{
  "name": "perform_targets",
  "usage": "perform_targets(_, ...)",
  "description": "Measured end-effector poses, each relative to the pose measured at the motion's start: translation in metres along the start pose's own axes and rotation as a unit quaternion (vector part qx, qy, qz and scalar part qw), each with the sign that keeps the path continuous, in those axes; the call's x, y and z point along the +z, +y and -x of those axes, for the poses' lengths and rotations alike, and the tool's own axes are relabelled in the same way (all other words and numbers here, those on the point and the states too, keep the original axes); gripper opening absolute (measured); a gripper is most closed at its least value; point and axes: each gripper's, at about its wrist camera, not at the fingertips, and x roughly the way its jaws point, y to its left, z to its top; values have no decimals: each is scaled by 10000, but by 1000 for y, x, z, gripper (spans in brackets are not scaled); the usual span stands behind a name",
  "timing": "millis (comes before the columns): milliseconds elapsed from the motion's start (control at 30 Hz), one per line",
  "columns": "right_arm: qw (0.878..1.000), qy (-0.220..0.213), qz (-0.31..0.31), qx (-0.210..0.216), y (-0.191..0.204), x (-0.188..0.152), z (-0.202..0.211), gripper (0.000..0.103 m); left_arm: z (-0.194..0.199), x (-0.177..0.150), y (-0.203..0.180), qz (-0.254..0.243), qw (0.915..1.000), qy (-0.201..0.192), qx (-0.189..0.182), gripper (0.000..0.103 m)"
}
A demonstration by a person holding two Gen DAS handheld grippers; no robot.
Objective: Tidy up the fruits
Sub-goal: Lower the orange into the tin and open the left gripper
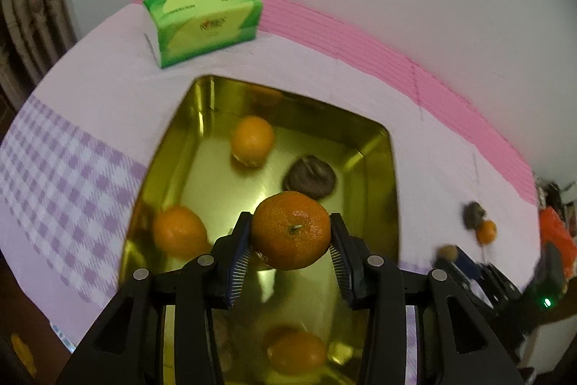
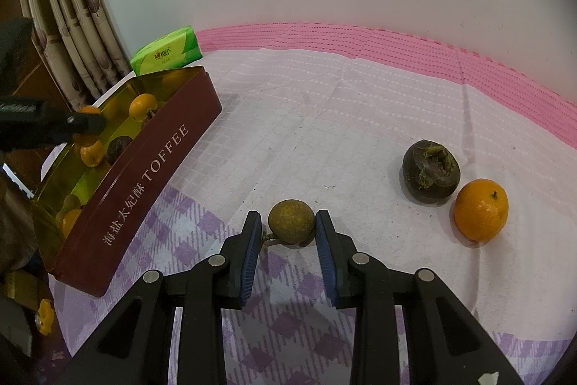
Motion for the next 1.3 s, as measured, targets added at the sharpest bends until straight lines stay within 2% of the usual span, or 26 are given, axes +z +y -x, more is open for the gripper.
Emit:
perform_targets(200,10000,-3,-17,40,-2,0,0,30,-13,11,13,119,9996,-14,236,43)
perform_targets(667,10000,-7,-16,42,-1,0,0,31,-39,19,14,67,9994,86,336,43)
perform_targets(833,10000,-7,-18,44,-2,0,0,31,-44,21,15,132,9995,215,204,43)
perform_targets(1067,10000,-8,-19,47,-1,0,0,31,-43,11,1,-161,9993,330,125,43)
perform_targets(1167,10000,-9,-20,49,-2,0,0,31,-37,7,-3,-170,9990,413,-83,43)
perform_targets(1300,10000,-10,-16,46,-2,0,0,31,-20,3,-7,-220,9993,297,4,46)
